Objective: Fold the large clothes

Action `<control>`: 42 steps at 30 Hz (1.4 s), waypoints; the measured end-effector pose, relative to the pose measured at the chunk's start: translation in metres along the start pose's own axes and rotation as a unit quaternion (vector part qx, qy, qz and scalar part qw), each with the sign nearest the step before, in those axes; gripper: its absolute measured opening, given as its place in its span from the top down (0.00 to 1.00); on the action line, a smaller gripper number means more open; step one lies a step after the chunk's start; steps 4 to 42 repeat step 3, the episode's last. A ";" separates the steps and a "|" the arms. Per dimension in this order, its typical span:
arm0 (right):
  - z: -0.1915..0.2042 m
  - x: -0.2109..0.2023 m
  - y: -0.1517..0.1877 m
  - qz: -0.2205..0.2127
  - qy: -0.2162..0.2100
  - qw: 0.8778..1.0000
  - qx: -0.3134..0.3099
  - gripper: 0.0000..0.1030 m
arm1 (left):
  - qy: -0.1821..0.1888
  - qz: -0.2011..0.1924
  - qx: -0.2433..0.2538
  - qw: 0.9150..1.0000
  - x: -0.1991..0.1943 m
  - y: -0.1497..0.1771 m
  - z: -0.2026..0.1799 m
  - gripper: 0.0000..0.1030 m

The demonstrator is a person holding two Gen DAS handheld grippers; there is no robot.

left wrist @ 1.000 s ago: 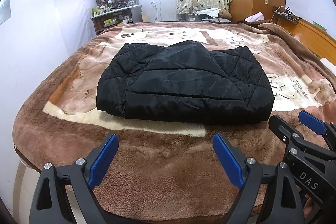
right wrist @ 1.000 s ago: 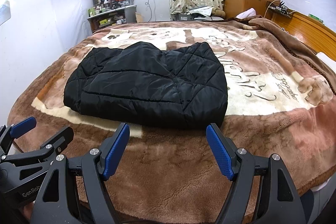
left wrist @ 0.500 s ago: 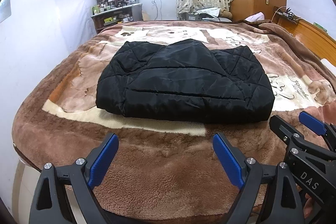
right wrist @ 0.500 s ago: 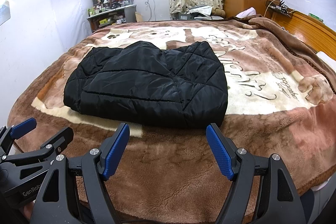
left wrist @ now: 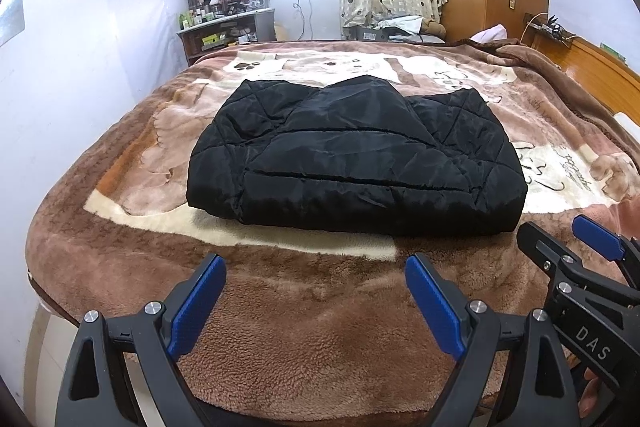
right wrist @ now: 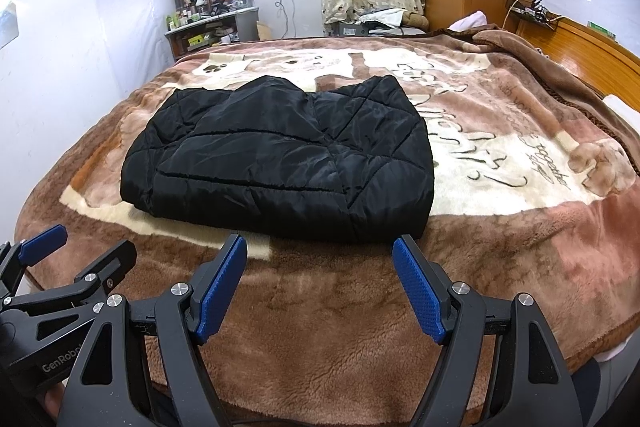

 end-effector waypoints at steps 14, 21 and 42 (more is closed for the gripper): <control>0.001 0.001 0.003 0.000 0.001 1.000 0.001 0.27 | -0.001 0.003 0.003 1.000 0.001 0.001 0.000 0.11; 0.001 0.001 0.003 0.000 0.001 1.000 0.001 0.27 | -0.001 0.003 0.003 1.000 0.001 0.001 0.000 0.11; 0.001 0.001 0.003 0.000 0.001 1.000 0.001 0.27 | -0.001 0.003 0.003 1.000 0.001 0.001 0.000 0.11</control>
Point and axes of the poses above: each gripper's, at about its wrist camera, not at the fingertips, and x roughly the way its jaws point, z to its left, y to its underside, the point moved 9 cm from there along x, roughly the way its jaws point, and after that the axes turned 5 degrees about x, right-handed, at the moved point
